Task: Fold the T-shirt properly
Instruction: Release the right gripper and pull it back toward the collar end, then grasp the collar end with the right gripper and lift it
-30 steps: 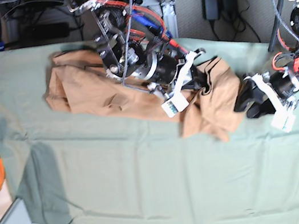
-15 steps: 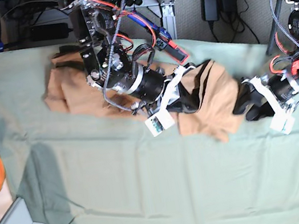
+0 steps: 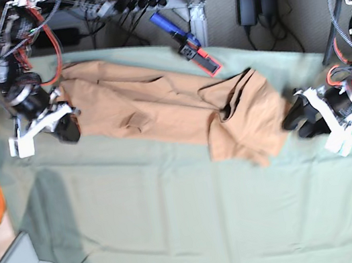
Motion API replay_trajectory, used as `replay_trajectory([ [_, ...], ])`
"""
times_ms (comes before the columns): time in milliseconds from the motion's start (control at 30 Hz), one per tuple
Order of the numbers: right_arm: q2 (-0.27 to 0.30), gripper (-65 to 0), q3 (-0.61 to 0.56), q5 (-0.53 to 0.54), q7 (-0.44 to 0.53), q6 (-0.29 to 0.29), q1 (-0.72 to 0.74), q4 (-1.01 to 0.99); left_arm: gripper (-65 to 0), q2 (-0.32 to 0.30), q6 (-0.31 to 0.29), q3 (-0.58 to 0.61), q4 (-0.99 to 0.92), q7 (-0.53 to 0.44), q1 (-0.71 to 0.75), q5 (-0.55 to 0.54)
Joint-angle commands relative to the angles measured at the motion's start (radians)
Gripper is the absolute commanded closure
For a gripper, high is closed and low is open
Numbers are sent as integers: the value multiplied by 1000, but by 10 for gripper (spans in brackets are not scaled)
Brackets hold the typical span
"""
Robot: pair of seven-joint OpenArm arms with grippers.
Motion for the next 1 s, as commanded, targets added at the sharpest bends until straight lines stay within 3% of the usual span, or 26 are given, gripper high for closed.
replay_trajectory([
  [0, 33, -153, 25, 24, 16, 105, -23, 18, -341, -14, -9, -5, 17, -14, -16, -21],
  [67, 61, -332, 61, 25, 17, 105, -82, 18, -341, -14, -9, -5, 17, -11, -16, -21],
  [133, 83, -415, 72, 25, 24, 105, -138, 17, -341, -14, -9, -5, 17, -10, -16, -21],
  [300, 95, -416, 72, 37, 29, 105, -213, -29, -341, -14, -9, -5, 17, -10, -16, -21],
  [533, 92, -416, 55, 108, 23, 105, -167, -174, -341, -14, -9, -5, 17, -6, -15, -22],
  [967, 24, -415, -21, 133, -4, 108, -158, -128, -341, -14, -9, -5, 17, -3, -13, -22],
])
